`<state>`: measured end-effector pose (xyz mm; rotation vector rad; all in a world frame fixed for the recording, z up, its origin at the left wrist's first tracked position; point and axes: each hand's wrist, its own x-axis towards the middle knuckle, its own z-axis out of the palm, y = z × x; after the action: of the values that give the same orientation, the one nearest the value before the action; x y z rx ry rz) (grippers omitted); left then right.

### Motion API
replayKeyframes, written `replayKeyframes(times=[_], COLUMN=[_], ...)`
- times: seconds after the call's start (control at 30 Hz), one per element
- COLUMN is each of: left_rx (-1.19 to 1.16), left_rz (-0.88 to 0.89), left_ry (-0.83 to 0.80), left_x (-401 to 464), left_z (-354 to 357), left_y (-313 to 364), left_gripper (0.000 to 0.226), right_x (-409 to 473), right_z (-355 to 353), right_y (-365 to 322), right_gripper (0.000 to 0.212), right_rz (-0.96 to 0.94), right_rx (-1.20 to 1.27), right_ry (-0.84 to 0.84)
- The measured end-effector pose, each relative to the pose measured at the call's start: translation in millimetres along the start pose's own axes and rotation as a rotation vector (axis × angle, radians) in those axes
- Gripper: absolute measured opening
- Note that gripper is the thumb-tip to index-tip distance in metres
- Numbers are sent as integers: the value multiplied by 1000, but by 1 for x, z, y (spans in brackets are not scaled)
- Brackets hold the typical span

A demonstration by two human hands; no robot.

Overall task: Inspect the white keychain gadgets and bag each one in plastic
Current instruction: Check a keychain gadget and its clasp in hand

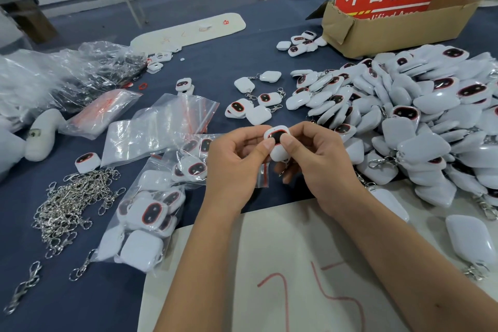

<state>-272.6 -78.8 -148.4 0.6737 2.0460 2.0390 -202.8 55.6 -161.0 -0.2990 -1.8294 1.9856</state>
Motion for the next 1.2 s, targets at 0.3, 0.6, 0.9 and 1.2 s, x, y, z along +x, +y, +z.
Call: replayKeyframes(times=[0.3, 0.6, 0.9, 1.2], left_rx=[-76, -57, -5, -35], left_rz=[-99, -224, -249, -148], left_ry=[-23, -30, -19, 265], left_x=[-2, -3, -4, -1], left_z=[2, 1, 2, 21], left_y=[0, 0, 0, 2], left_gripper=[22, 26, 29, 12], right_x=[2, 1, 2, 0], right_z=[-3, -2, -2, 2], right_y=[-1, -4, -3, -8], right_gripper=[16, 20, 25, 25], right_rz=[116, 127, 121, 63], right_rx=[147, 231, 263, 185], right_ry=[4, -63, -71, 1])
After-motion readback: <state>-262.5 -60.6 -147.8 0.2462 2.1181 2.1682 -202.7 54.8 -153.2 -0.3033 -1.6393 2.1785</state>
